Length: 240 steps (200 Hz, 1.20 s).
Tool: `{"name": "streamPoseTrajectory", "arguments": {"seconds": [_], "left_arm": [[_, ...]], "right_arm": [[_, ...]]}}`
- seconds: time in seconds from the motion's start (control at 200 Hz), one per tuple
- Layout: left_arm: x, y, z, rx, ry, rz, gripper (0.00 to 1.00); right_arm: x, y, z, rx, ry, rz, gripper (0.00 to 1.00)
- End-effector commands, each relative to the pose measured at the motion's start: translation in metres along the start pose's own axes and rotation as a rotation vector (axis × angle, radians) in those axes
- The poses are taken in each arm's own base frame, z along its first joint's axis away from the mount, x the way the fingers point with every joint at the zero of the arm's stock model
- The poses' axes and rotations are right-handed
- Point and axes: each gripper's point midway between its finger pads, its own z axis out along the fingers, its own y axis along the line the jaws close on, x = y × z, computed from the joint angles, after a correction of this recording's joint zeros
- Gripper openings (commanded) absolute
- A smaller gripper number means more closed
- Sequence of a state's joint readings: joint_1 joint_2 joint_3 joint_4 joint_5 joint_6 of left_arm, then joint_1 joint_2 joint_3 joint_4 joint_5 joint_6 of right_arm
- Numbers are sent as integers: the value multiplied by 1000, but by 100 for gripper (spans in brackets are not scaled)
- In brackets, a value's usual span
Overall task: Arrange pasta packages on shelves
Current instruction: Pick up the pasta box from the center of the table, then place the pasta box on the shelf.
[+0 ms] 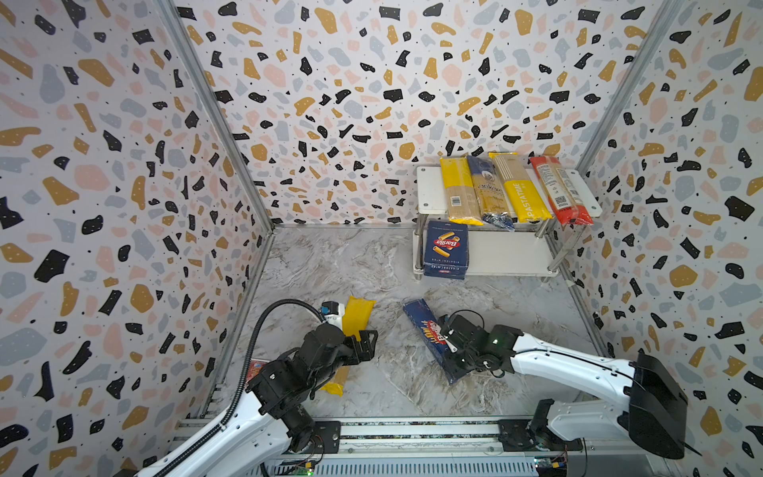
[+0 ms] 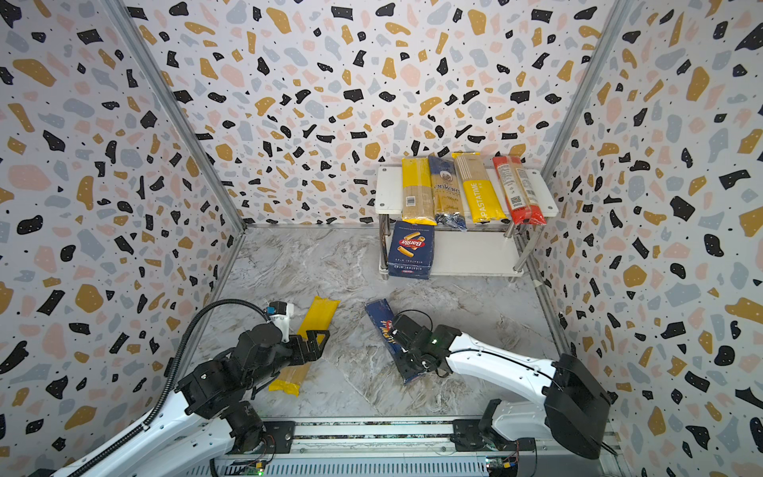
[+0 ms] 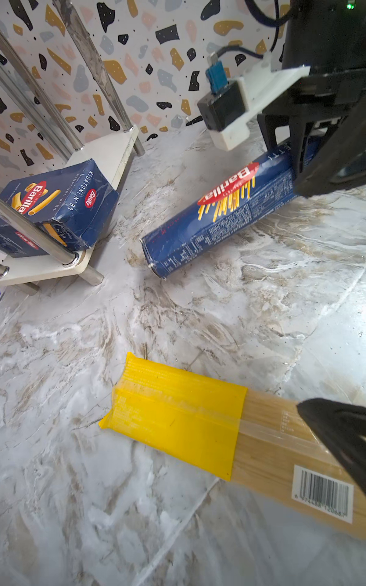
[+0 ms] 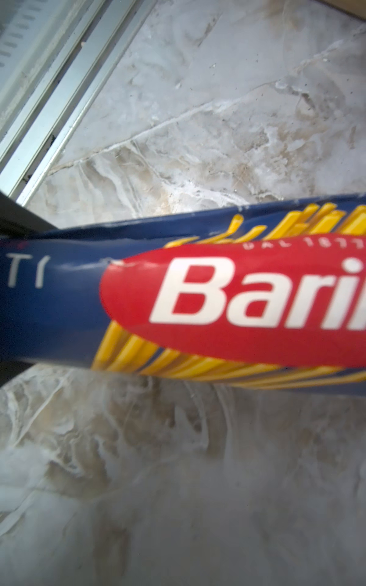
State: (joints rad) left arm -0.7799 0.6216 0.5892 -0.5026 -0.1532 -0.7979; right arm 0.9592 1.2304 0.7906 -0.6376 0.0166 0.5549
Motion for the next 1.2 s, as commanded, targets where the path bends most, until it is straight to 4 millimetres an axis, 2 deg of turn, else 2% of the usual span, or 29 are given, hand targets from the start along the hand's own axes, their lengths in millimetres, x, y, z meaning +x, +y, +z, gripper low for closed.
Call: {"name": "streamPoseTrajectory", "arguments": {"seconds": [0.0,0.125,0.275,0.441,0.621,0.871,1.196], "left_arm": [[-20,-24,-5,82,-48,7,99],[-26,-30,-6,87,-52,19,100],[-32,-36,-9,106,-62,21,99],[-39,-45,-15,126,-71,44,100],[-42,-57,-13,147,-40,89,100],[-53,-69,-9,133,-29,146,100],[-72,-86,-7,137,-42,186,99]], "right_arm": [[-10,-22,-28,37,-103,102,35],[-11,-26,-53,1,-171,153,35],[-7,-55,-74,87,-212,236,35],[-14,-74,-91,108,-265,307,36],[-29,-88,-100,141,-290,333,36],[-69,-115,-106,198,-341,344,36],[-136,-176,-107,239,-444,387,36]]}}
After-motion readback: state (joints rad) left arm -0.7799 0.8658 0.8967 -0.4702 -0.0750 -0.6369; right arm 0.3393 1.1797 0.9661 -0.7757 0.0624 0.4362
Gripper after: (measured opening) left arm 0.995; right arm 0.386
